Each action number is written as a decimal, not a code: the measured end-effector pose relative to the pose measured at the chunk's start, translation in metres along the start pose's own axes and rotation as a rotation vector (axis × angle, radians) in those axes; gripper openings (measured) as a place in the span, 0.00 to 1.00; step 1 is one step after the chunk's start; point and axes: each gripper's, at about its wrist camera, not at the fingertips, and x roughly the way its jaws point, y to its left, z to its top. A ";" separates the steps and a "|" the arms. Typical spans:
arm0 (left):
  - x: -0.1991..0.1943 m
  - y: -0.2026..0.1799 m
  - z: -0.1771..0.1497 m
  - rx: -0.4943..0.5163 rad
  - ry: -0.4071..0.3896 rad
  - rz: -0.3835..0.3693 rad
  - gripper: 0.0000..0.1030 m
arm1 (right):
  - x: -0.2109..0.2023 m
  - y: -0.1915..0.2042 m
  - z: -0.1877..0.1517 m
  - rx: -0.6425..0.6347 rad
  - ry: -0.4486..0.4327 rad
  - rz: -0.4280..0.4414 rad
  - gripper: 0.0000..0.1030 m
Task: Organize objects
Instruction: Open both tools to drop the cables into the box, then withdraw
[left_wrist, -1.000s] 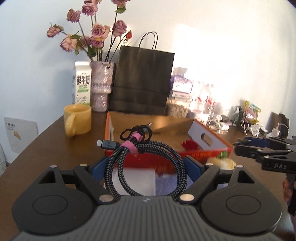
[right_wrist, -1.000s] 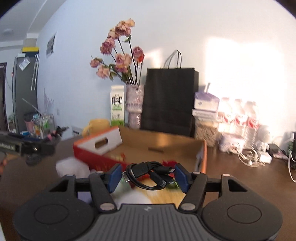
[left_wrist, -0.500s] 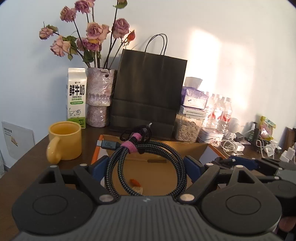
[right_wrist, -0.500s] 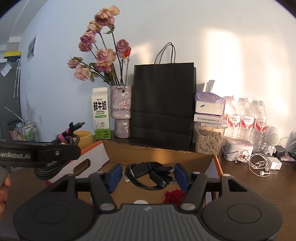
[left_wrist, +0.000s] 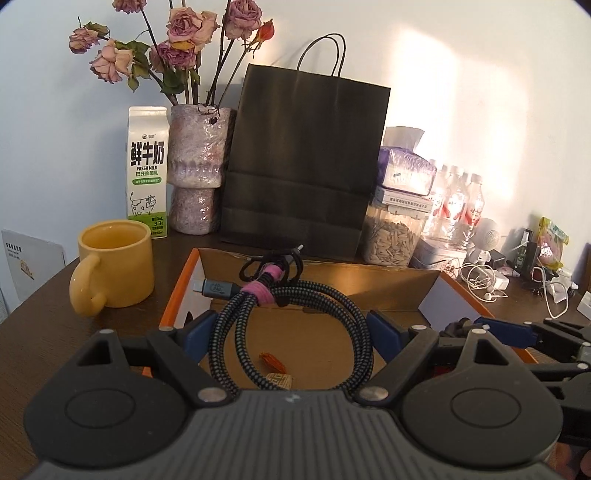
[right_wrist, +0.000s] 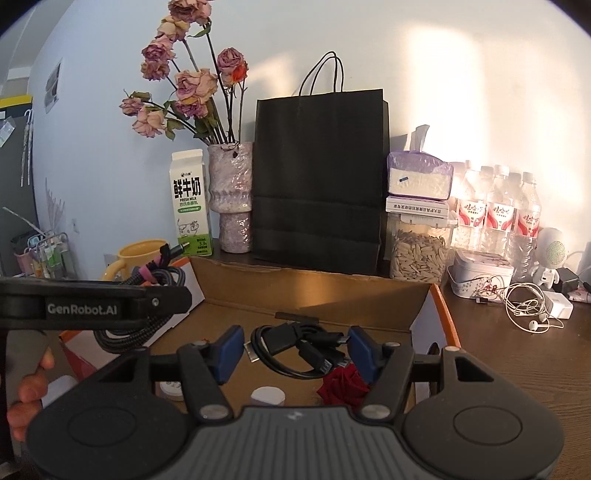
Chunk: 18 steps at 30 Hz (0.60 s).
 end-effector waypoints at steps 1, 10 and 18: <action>-0.002 0.000 0.000 0.000 -0.004 -0.001 0.86 | 0.000 0.000 0.000 -0.001 0.002 -0.004 0.60; -0.013 -0.001 0.002 0.000 -0.047 0.030 1.00 | -0.005 0.004 -0.004 -0.016 -0.016 -0.025 1.00; -0.015 0.001 0.001 -0.008 -0.044 0.026 1.00 | -0.011 0.004 -0.003 -0.016 -0.042 -0.038 1.00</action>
